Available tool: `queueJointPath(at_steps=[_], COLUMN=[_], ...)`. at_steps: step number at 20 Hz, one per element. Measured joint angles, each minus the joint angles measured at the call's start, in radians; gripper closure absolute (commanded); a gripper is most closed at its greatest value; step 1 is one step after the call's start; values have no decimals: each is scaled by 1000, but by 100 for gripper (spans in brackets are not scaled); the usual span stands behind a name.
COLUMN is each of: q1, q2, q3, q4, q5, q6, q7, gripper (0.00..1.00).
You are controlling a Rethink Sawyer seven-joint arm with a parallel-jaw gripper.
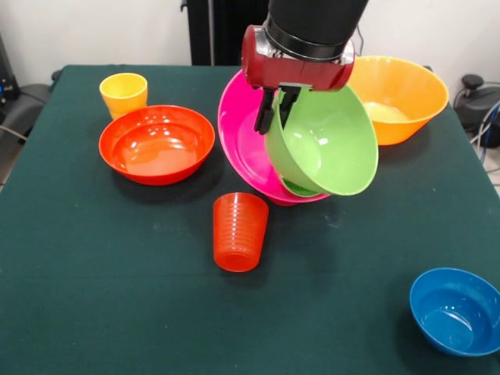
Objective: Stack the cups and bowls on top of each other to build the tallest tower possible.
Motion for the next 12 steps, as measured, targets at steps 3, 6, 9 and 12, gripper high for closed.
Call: queueJointPath(at_steps=[3,6,9,12], q1=[-1,-2,-7,-15], q2=[-3,-6,-11,-20], q3=[5,7,12,20], q4=[18,35,63,95], q5=[0,0,0,0], q6=[-2,-10,-29,-52], q7=[0,0,0,0], gripper=[100,100,100,100])
